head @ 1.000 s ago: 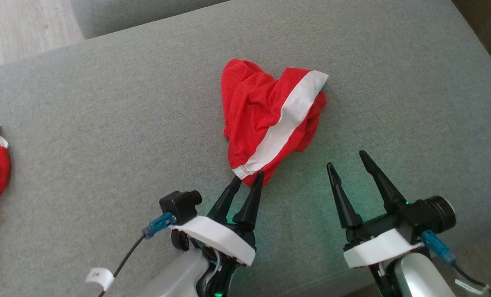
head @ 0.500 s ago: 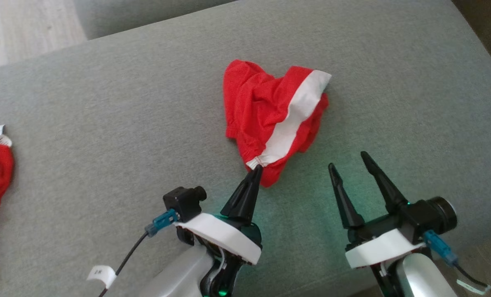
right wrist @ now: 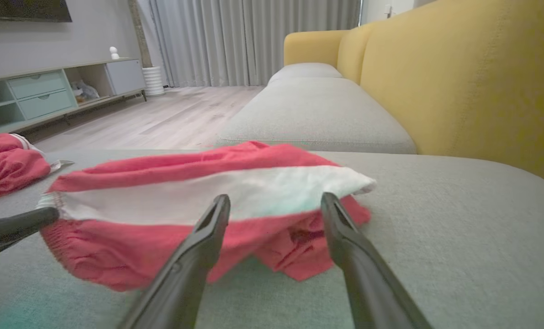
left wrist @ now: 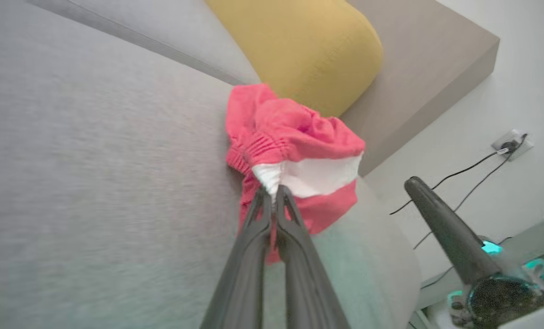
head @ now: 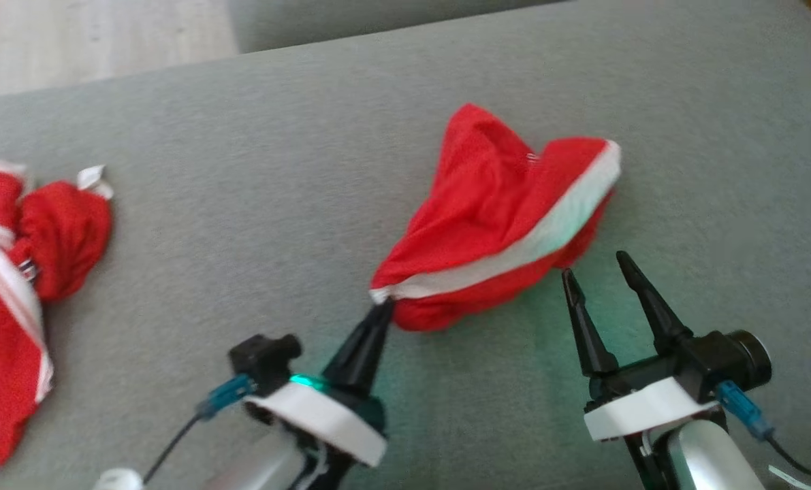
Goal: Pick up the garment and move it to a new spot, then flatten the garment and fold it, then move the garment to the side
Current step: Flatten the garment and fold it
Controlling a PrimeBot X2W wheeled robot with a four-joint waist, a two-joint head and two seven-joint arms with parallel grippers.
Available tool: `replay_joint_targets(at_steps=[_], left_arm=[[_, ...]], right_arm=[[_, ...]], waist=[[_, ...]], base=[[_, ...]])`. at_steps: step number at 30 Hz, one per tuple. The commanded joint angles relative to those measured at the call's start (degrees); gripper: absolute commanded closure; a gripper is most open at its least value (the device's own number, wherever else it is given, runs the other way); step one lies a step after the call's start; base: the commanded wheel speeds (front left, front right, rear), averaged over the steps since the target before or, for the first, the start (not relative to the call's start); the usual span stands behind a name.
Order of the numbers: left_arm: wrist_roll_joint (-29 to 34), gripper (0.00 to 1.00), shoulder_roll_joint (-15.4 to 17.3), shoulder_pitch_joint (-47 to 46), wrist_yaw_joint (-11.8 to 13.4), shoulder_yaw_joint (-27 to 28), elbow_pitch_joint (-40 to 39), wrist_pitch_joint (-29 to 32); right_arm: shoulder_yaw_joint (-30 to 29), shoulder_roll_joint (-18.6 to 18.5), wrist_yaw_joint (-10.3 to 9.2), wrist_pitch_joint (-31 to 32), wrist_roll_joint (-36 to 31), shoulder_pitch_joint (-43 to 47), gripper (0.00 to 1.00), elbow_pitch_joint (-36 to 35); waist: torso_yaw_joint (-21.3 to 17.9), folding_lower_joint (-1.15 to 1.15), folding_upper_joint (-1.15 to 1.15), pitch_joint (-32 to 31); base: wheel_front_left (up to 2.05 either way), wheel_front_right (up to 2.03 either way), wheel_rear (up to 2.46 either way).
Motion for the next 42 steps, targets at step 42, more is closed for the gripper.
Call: replay_joint_targets(at_steps=[42], left_arm=[[13.3, 1.0, 8.1, -3.0, -0.3, 23.4, -2.5, -0.3]], right_arm=[[10.3, -8.9, -0.04, -0.1, 1.4, -12.9, 0.0, 12.6]], waist=[[8.1, 0.0, 0.0, 4.5]], base=[[0.0, 0.0, 0.0]])
